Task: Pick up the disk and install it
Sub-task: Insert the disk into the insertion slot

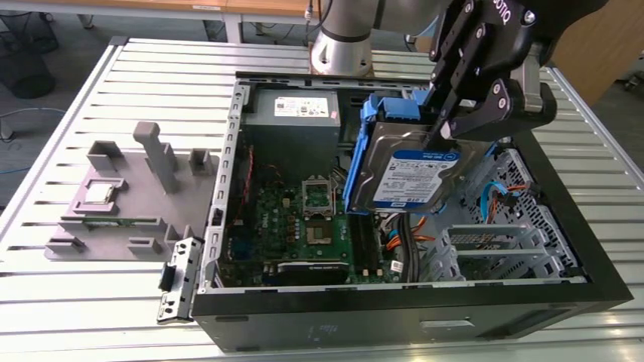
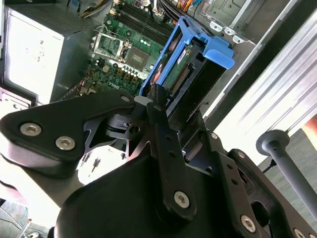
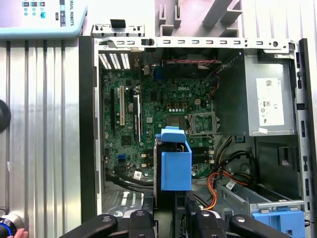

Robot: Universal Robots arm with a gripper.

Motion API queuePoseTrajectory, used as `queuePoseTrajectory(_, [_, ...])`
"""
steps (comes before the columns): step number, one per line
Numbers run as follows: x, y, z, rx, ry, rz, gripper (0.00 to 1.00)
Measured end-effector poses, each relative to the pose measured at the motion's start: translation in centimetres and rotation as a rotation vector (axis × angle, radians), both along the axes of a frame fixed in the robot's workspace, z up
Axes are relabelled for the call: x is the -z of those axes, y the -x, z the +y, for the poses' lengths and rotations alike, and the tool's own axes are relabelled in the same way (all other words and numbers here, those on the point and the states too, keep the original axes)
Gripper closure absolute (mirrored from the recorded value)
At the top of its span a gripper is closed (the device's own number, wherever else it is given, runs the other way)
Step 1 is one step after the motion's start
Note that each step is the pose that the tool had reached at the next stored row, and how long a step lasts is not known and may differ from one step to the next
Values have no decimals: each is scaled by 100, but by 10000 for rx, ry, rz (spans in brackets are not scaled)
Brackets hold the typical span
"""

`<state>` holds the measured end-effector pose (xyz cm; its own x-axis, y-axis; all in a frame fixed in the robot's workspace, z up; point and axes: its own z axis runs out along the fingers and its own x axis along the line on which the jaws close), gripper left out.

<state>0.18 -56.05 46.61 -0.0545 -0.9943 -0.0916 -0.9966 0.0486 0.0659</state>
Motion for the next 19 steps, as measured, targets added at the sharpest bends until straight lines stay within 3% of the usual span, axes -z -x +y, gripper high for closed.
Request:
queuePoseTrajectory(3, [-2,0,1,0,6,1,65])
queuePoseTrajectory(4, [-4,-1,1,-1,59,1,65])
queuePoseTrajectory(8, [-1,-1,2,0,507,0,65])
queuePoseTrajectory(9, [0,-1,2,-1,543,1,65])
queuePoseTrajectory(13, [0,-6,1,1,552,0,65])
queuePoseTrajectory(19, [-1,-110,2,0,554,10,65])
